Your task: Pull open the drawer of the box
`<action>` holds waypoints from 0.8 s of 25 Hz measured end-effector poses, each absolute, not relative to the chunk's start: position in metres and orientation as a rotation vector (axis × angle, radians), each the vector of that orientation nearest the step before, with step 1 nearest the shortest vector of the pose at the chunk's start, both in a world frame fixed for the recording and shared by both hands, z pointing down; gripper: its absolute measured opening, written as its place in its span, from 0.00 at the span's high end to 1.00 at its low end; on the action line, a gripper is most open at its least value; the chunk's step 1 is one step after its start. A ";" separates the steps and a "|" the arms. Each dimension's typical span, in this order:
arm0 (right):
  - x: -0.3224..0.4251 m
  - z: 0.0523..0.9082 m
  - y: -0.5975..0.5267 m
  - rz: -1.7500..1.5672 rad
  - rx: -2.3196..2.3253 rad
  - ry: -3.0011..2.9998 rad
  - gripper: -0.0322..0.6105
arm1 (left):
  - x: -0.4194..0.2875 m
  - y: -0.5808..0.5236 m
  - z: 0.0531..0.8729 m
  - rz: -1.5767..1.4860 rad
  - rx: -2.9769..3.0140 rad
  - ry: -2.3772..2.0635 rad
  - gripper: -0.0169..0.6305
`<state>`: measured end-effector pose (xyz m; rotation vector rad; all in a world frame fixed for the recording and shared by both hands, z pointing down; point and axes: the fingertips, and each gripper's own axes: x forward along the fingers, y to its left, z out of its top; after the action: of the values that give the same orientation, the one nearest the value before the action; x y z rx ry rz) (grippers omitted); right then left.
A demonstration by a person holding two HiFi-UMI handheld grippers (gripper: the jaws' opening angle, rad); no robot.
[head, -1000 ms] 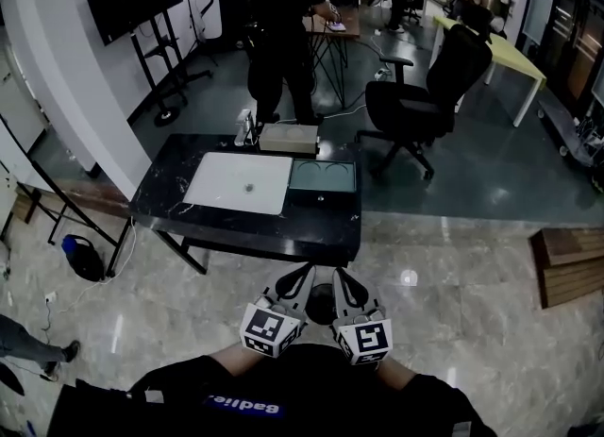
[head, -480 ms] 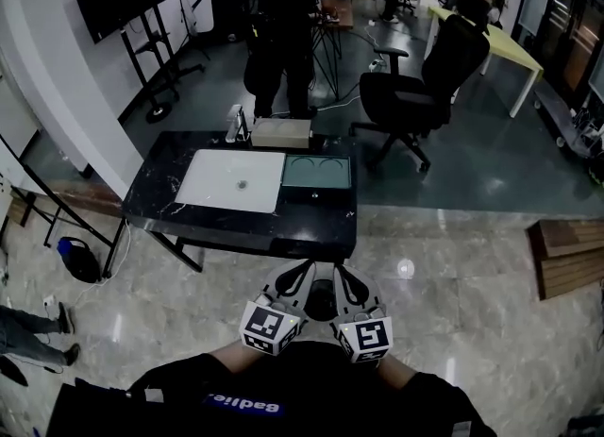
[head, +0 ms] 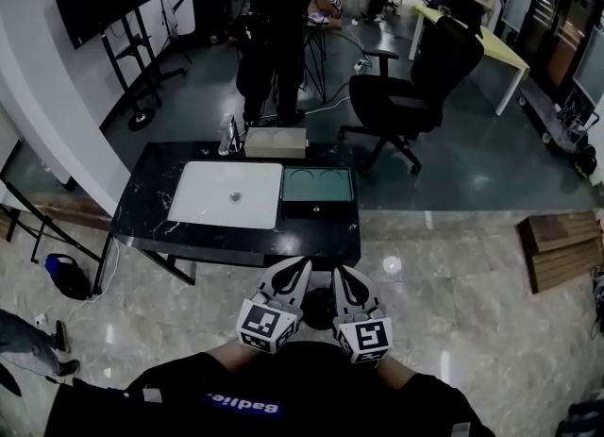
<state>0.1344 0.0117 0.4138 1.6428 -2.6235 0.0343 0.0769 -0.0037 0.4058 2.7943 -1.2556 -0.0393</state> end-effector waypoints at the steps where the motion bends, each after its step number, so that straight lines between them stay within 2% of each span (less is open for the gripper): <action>1: 0.129 0.412 0.005 0.032 1.647 -2.619 0.95 | 0.071 -0.011 0.405 -0.043 2.792 -1.250 0.99; 20: 0.057 0.420 -0.096 0.005 1.826 -2.408 0.95 | -0.017 -0.120 0.419 -0.073 2.790 -1.090 0.99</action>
<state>0.0569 -0.0960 0.4202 1.8261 -2.4081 0.0046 -0.0171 -0.1205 0.4191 2.7903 -1.0903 -0.0732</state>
